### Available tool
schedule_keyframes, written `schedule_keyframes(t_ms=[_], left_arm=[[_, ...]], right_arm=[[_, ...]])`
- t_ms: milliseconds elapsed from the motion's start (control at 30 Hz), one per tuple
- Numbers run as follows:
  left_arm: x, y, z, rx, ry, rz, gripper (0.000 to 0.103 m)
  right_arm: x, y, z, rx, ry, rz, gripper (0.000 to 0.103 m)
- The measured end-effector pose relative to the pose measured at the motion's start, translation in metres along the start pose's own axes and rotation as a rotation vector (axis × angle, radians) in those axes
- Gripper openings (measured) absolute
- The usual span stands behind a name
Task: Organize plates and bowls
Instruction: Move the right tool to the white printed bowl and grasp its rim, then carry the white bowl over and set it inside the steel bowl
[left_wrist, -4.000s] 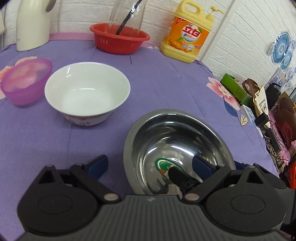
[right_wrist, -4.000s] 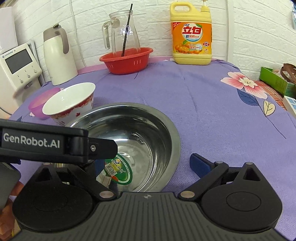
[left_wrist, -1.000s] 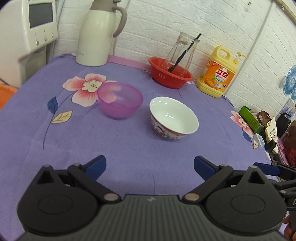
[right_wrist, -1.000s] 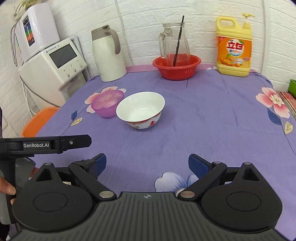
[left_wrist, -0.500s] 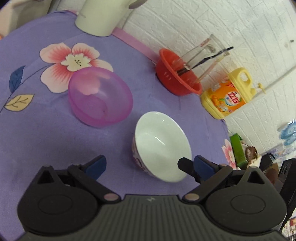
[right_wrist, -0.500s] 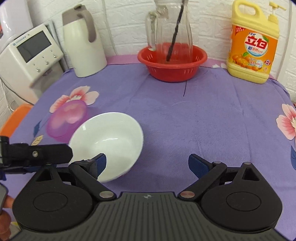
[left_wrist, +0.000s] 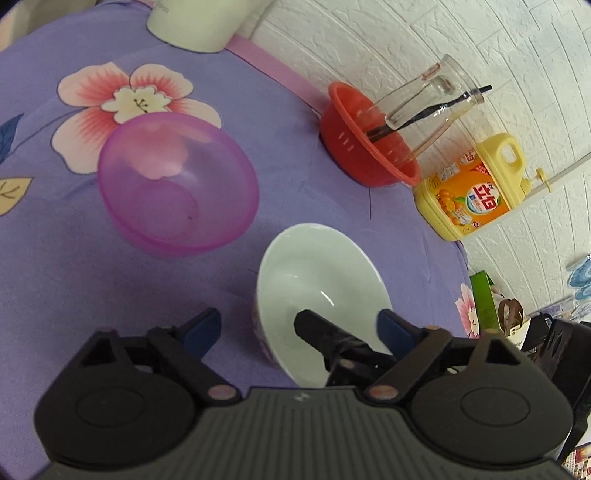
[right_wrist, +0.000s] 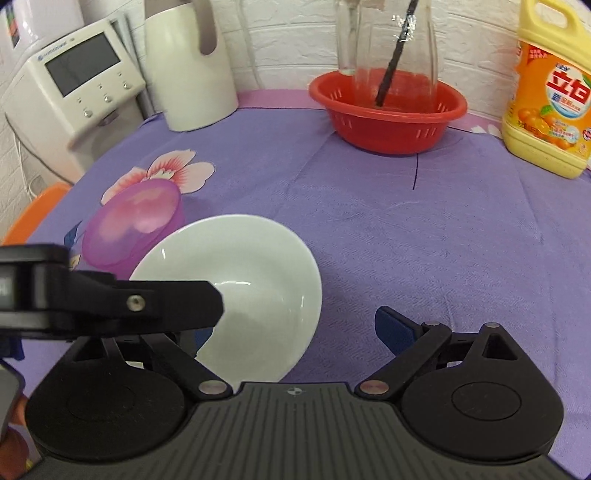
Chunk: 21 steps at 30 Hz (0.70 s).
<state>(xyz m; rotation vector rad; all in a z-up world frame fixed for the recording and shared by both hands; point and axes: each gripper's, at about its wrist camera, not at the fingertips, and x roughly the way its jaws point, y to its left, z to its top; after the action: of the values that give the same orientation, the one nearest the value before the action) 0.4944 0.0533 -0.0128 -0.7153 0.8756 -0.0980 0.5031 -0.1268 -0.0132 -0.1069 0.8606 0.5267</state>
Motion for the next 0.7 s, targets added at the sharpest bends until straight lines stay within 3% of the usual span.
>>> schedule_keyframes(t_ms=[67, 133, 200, 267, 333, 700], left_arm=[[0.005, 0.006, 0.001, -0.016, 0.013, -0.024, 0.075], [0.006, 0.005, 0.000, -0.002, 0.010, -0.030, 0.059], [0.007, 0.003, -0.001, 0.014, 0.007, -0.030, 0.054], [0.007, 0.003, 0.000, 0.021, 0.004, -0.031, 0.050], [0.006, 0.004, 0.000, 0.023, 0.009, -0.023, 0.044], [-0.026, -0.007, -0.032, 0.074, 0.029, -0.048, 0.035]], right_arm=[[0.001, -0.001, -0.001, -0.004, -0.004, 0.003, 0.103], [0.006, 0.001, -0.002, -0.011, 0.001, 0.021, 0.103], [0.008, 0.009, -0.004, -0.054, -0.017, 0.024, 0.103], [0.006, 0.014, -0.003, -0.045, -0.015, 0.063, 0.096], [0.005, 0.022, -0.005, -0.082, -0.015, 0.044, 0.096], [-0.036, 0.030, -0.031, -0.046, -0.002, 0.044, 0.097]])
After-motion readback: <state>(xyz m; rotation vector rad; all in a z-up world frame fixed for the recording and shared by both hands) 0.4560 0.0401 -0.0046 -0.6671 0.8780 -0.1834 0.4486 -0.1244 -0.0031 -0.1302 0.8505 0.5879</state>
